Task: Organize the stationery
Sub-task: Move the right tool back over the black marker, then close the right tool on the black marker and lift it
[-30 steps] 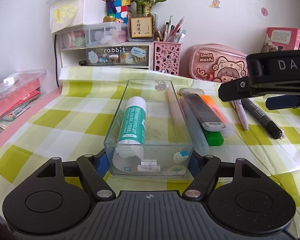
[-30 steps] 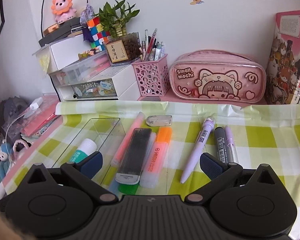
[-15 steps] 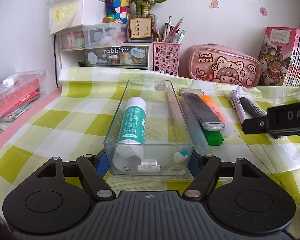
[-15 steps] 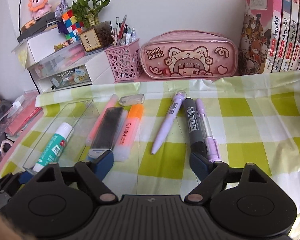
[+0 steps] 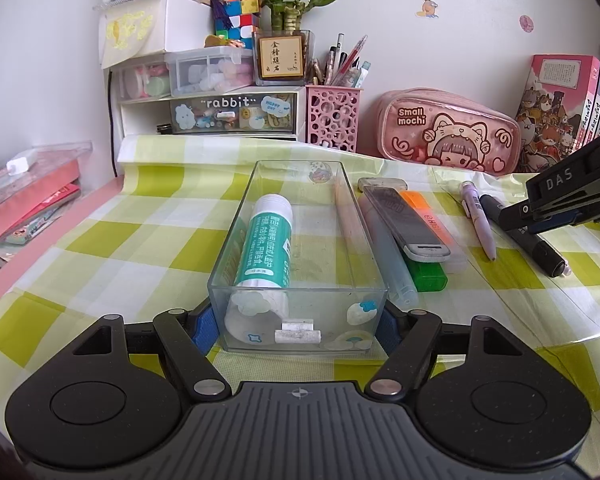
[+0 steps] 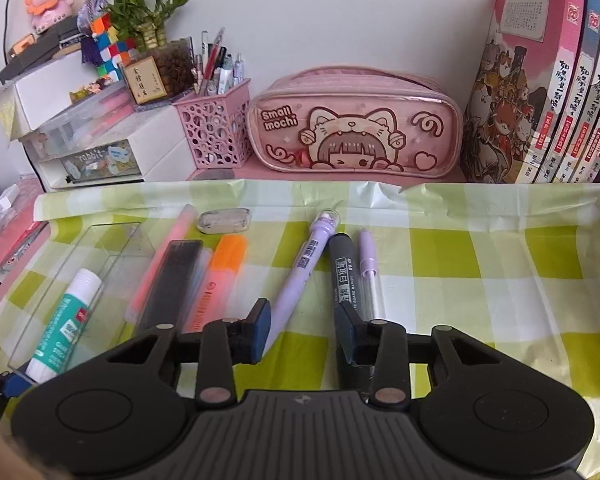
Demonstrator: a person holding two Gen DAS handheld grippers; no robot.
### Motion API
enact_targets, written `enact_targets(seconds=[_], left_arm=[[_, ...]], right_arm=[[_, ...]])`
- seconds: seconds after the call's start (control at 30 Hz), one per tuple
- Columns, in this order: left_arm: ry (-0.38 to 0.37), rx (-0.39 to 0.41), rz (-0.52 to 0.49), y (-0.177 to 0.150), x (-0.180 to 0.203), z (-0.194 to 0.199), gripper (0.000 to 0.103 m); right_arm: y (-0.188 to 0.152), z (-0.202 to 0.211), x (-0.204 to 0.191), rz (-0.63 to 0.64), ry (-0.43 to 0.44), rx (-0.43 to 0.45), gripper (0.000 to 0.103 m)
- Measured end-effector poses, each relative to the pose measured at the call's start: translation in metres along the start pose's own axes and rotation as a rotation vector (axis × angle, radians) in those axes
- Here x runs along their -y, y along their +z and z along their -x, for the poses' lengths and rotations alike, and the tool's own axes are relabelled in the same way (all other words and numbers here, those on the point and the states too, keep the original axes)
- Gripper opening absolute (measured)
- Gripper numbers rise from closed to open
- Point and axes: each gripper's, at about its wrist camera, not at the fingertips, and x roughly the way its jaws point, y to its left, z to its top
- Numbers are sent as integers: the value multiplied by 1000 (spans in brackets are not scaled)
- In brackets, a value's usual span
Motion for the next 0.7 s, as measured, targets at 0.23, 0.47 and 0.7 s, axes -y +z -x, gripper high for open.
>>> enact_targets(seconds=[0.23,0.47,0.7], left_arm=[[-6,0,-8,1,-1,0,73],[-5,1,-9,1,-1,0,73],[-6,5,-13,1,0,0,72]], right_arm=[[2,-24,-16,89,-54,-62,0],[6,-16,4,-117,66,-84,0],[-7,-1,19,-351,222,-64,0]])
